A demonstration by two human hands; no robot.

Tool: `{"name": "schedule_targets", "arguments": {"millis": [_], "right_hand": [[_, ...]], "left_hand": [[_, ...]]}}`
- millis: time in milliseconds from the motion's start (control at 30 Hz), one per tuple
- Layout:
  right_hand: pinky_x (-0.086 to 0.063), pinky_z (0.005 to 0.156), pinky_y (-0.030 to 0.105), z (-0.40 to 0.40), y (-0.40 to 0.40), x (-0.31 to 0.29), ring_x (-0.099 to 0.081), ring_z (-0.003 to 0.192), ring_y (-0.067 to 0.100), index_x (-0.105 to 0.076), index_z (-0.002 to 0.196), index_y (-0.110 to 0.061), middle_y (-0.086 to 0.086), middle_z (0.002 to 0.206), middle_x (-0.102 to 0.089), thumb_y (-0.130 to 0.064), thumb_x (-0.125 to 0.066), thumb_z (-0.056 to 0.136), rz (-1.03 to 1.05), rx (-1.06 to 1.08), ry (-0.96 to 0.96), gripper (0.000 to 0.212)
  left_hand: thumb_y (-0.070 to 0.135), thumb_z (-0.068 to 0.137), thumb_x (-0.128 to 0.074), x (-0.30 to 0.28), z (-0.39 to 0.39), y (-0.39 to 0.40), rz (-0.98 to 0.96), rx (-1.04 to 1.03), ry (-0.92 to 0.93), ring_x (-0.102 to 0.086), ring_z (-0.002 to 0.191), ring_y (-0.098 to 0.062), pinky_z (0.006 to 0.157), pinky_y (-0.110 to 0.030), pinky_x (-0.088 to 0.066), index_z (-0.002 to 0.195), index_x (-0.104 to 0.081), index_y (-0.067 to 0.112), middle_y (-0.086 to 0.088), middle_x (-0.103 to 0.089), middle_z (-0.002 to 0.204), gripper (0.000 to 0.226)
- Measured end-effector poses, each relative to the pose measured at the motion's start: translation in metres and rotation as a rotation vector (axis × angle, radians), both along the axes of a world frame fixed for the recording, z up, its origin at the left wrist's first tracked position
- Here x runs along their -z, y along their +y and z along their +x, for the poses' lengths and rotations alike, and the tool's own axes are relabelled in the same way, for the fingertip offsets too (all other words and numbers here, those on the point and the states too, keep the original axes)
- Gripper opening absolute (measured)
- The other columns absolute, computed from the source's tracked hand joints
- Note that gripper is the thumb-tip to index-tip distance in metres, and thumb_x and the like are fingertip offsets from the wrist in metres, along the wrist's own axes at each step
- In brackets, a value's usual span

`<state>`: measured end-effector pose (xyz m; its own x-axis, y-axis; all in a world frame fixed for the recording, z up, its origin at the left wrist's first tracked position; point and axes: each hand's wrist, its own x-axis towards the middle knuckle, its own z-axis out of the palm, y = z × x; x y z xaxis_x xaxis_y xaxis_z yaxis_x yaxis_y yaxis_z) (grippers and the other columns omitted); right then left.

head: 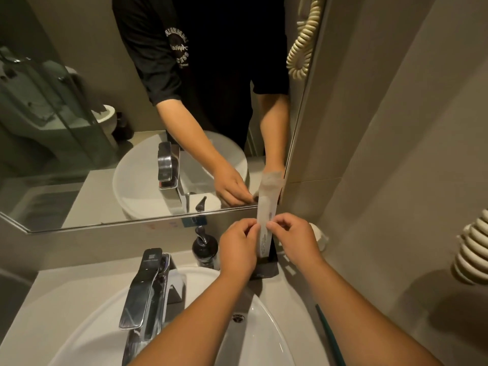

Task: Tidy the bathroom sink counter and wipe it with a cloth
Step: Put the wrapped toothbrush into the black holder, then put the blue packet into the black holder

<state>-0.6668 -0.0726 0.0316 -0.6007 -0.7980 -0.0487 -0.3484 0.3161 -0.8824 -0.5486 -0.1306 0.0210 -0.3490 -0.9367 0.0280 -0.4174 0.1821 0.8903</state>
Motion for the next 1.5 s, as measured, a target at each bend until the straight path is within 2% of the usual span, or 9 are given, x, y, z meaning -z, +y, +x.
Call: {"name": "schedule_targets", "arguments": {"millis": [133,500,667,767,867,967,1200,1333,1500], "right_hand": [[-0.045,0.066,0.021,0.002,-0.001,0.021,-0.060,0.077,0.016,-0.069,0.081,-0.017,-0.001,0.085,-0.066,-0.025,-0.066,0.087,0.114,-0.043,0.082,0.010],[-0.045,0.091,0.033,0.005,-0.006,0.047,-0.048,0.115,0.021,-0.073,0.080,-0.017,-0.001,0.133,-0.050,-0.031,-0.065,0.086,0.311,-0.160,0.346,0.018],[-0.043,0.091,0.032,0.006,-0.011,0.043,-0.048,0.116,0.022,-0.072,0.085,-0.018,0.000,0.131,-0.052,-0.031,-0.065,0.086,0.316,-0.178,0.371,0.014],[-0.047,0.090,0.032,0.008,-0.010,0.039,-0.053,0.110,0.022,-0.065,0.107,-0.021,0.001,0.123,-0.055,-0.032,-0.068,0.085,0.303,-0.168,0.342,0.025],[-0.047,0.089,0.031,0.008,0.003,0.030,-0.055,0.109,0.018,-0.056,0.120,-0.020,-0.002,0.121,-0.056,-0.031,-0.067,0.086,0.216,-0.084,0.245,0.038],[-0.046,0.082,0.029,0.006,0.050,0.025,-0.058,0.102,0.017,-0.061,0.113,-0.019,-0.002,0.112,-0.062,-0.029,-0.062,0.090,0.159,0.063,0.143,0.025],[-0.047,0.073,0.035,0.025,0.184,0.058,-0.064,0.089,0.029,-0.064,0.096,-0.016,0.007,0.102,-0.068,-0.023,-0.049,0.093,0.488,0.250,0.354,0.017],[-0.050,0.077,0.035,0.040,0.213,0.068,-0.065,0.096,0.023,-0.057,0.104,-0.020,0.001,0.107,-0.065,-0.029,-0.040,0.095,0.809,0.118,0.516,0.022],[-0.054,0.080,0.036,0.044,0.211,0.076,-0.068,0.100,0.023,-0.056,0.112,-0.014,0.004,0.111,-0.065,-0.008,-0.043,0.092,0.930,0.087,0.562,0.025]], "left_hand": [[0.027,0.092,-0.058,0.015,0.004,0.002,0.055,-0.005,-0.085,-0.062,0.087,-0.012,0.078,-0.031,-0.052,0.094,-0.070,0.028,0.007,-0.069,0.092,0.013],[0.022,0.092,-0.056,0.031,0.010,0.003,0.143,-0.034,-0.275,-0.059,0.072,-0.015,0.060,-0.025,-0.042,0.084,-0.070,0.017,-0.001,-0.068,0.080,0.017],[0.015,0.088,-0.057,0.034,0.015,0.004,0.189,-0.097,-0.231,-0.059,0.071,-0.018,0.061,-0.028,-0.045,0.080,-0.063,0.016,-0.006,-0.065,0.080,0.010],[0.015,0.089,-0.055,0.034,0.021,0.009,0.127,-0.107,-0.191,-0.055,0.072,-0.017,0.061,-0.030,-0.045,0.082,-0.055,0.018,-0.007,-0.060,0.087,0.008],[0.019,0.093,-0.050,0.034,0.036,0.024,-0.060,-0.009,-0.295,-0.054,0.084,-0.015,0.074,-0.033,-0.049,0.092,-0.058,0.021,0.001,-0.057,0.095,0.008],[0.024,0.090,-0.049,0.047,0.065,0.054,-0.347,0.222,-0.476,-0.055,0.099,-0.018,0.089,-0.034,-0.047,0.103,-0.062,0.024,0.004,-0.062,0.103,0.018],[0.050,0.096,-0.024,0.068,0.083,0.078,-0.550,0.642,-0.873,-0.047,0.131,-0.028,0.103,-0.050,-0.033,0.131,-0.053,0.028,0.000,-0.055,0.138,0.051],[0.057,0.095,-0.006,0.073,0.083,0.075,-0.497,0.709,-0.891,-0.029,0.141,-0.028,0.111,-0.048,-0.020,0.140,-0.042,0.028,0.000,-0.041,0.150,0.064],[0.062,0.087,0.011,0.073,0.082,0.076,-0.520,0.681,-0.774,-0.005,0.147,-0.023,0.115,-0.044,-0.001,0.146,-0.029,0.030,0.002,-0.022,0.158,0.079]]}}
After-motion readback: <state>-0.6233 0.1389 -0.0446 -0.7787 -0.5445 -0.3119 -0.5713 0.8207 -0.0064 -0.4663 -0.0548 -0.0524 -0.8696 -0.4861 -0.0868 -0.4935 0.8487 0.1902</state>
